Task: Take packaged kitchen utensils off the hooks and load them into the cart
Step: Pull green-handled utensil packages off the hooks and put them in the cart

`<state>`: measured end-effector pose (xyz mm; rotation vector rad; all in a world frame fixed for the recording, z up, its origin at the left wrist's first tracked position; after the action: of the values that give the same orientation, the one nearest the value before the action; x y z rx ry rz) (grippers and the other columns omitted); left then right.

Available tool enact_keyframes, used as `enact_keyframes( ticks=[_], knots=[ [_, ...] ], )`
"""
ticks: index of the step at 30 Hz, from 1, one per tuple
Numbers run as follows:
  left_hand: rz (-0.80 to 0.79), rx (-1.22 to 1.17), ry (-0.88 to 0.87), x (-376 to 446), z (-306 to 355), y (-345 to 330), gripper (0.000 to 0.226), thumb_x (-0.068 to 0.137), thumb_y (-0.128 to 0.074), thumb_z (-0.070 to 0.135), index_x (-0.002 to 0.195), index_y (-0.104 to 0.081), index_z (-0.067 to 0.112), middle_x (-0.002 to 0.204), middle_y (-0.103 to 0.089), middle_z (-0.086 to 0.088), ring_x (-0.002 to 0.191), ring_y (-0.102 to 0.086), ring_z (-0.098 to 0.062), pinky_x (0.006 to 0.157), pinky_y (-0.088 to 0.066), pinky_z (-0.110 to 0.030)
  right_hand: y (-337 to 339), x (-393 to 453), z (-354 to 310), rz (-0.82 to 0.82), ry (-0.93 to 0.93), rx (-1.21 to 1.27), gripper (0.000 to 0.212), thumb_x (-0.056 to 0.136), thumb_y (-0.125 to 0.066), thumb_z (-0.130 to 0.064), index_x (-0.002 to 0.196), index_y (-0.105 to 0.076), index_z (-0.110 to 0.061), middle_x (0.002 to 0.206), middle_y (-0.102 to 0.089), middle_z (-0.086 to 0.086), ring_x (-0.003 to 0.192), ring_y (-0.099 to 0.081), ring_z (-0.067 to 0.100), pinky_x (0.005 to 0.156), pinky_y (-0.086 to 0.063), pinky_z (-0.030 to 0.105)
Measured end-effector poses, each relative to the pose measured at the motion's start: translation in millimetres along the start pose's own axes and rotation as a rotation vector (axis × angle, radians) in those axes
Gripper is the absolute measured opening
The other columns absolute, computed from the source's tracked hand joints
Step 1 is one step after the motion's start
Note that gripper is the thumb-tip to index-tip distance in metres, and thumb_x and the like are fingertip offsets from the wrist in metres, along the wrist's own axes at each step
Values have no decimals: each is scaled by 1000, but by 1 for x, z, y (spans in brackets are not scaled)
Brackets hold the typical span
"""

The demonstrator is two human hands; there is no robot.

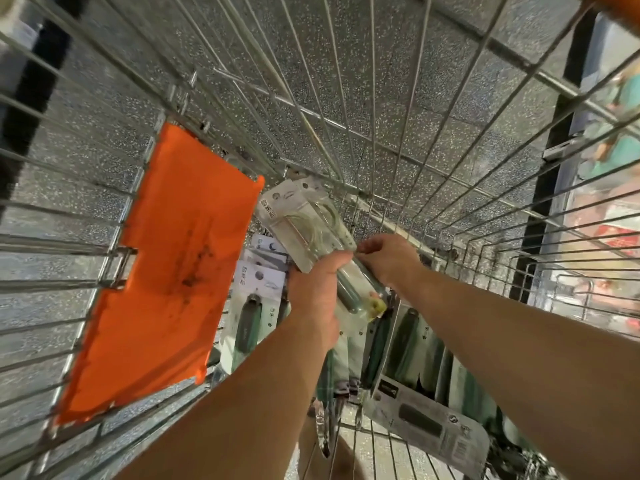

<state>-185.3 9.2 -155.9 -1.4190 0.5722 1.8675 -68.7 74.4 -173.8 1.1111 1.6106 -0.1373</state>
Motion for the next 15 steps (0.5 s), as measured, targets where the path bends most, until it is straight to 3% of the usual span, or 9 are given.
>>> enact_keyframes(
  ticks=[5,7,11,15],
  knots=[
    [-17,-2,-16,5,-3,1,96,38,-95,32,128,-69,15,107,-80,-12,101,-77,-35,97,-59,-60,-2,-1,-1,-14,-13,10,7,94,-70,-27,96,-73,-21,91,-71,-1,64,-61,6,46,-45,13],
    [-10,4,-17,5,-3,2,89,46,-96,30,129,-69,14,108,-80,-11,101,-77,-35,98,-59,-56,-4,-3,-2,-20,34,-66,14,97,-67,-31,100,-72,-18,91,-68,-2,68,-59,5,49,-41,14],
    [-32,31,1,-2,1,8,53,68,-91,19,118,-76,9,103,-81,-12,94,-78,-33,89,-62,-47,-3,-12,-2,32,120,-169,14,99,-60,-31,103,-62,-17,90,-58,-5,79,-55,10,55,-34,20],
    [-51,37,26,-8,2,14,33,77,-88,18,108,-79,9,104,-81,-10,88,-76,-27,77,-58,-35,-3,-20,-3,59,183,-183,12,99,-60,-29,99,-59,-17,102,-57,1,85,-54,13,67,-39,23]
  ],
)
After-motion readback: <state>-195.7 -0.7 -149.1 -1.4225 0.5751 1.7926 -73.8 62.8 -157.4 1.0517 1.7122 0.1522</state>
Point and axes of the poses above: each hand's wrist, its own x-axis towards the middle knuckle, its own y-axis out of the back of the hand, z = x × y, the point moved 1 cm from there along x, towards the middle knuckle
